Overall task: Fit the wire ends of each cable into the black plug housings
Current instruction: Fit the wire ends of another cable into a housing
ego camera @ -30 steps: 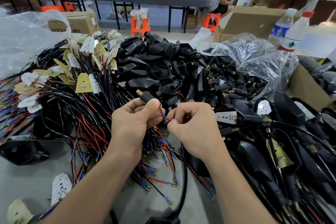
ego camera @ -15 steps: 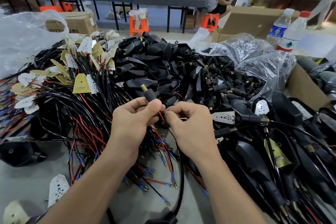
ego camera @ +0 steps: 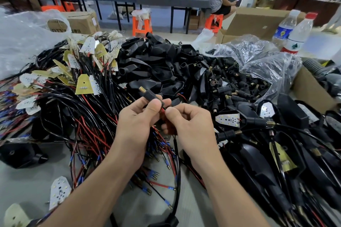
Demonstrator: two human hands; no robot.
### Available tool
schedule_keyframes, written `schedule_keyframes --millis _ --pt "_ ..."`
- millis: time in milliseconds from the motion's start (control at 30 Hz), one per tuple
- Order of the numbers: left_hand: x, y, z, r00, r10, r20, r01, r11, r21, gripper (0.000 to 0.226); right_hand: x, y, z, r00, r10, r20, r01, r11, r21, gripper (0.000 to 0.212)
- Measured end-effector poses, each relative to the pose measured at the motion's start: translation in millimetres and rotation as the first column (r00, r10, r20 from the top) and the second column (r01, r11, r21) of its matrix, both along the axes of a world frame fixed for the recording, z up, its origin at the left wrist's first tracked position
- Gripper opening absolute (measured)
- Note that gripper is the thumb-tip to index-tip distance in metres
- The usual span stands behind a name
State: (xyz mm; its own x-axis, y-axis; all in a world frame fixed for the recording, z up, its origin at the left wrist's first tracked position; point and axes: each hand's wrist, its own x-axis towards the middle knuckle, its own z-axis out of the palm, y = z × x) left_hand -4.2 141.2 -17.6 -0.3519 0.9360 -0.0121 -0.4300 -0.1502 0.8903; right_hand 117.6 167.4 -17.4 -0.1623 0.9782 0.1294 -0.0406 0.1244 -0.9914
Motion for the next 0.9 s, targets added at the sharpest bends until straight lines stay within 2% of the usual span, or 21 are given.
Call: schedule_keyframes --millis 100,200,367,533,600,667,733,800,900 --pt "-3 3 -1 0.998 0.060 0.009 -0.060 0.998 0.000 0.017 6 0 2 0.999 0.025 0.037 -0.026 1.000 0.006 0.017" --pt "-2 2 -3 0.998 0.061 -0.011 -0.061 0.998 0.010 0.022 5 -1 2 0.997 -0.022 0.079 0.018 0.999 0.051 0.022" --pt "0 -3 -5 0.984 0.058 -0.167 -0.049 0.997 0.054 0.013 -1 -2 -3 0.974 -0.124 0.191 0.093 0.982 0.163 0.029" --pt "0 -4 -1 0.962 0.040 -0.270 -0.018 0.996 0.084 0.025 2 -1 -5 0.998 -0.043 0.044 0.040 0.997 0.065 0.030" --pt "0 -5 0 0.961 0.053 -0.270 -0.026 0.995 0.101 0.021 0 -2 -5 0.999 0.003 -0.035 -0.001 0.999 0.034 0.034" --pt "-2 -6 2 0.960 0.062 -0.274 -0.032 0.993 0.111 0.016 -2 -2 -4 0.995 0.046 -0.093 -0.045 0.999 0.006 0.027" --pt "-3 -6 2 0.949 0.083 -0.304 -0.049 0.992 0.120 0.004 1 -1 -2 0.991 0.093 -0.096 -0.096 0.995 -0.031 0.017" --pt "-3 -7 1 0.943 0.112 -0.314 -0.079 0.990 0.116 0.009 5 0 0 0.989 0.135 -0.058 -0.138 0.989 -0.058 0.013" --pt "0 -7 1 0.962 0.111 -0.250 -0.095 0.993 0.074 0.011 6 0 1 0.991 0.127 0.035 -0.126 0.991 -0.033 0.016"
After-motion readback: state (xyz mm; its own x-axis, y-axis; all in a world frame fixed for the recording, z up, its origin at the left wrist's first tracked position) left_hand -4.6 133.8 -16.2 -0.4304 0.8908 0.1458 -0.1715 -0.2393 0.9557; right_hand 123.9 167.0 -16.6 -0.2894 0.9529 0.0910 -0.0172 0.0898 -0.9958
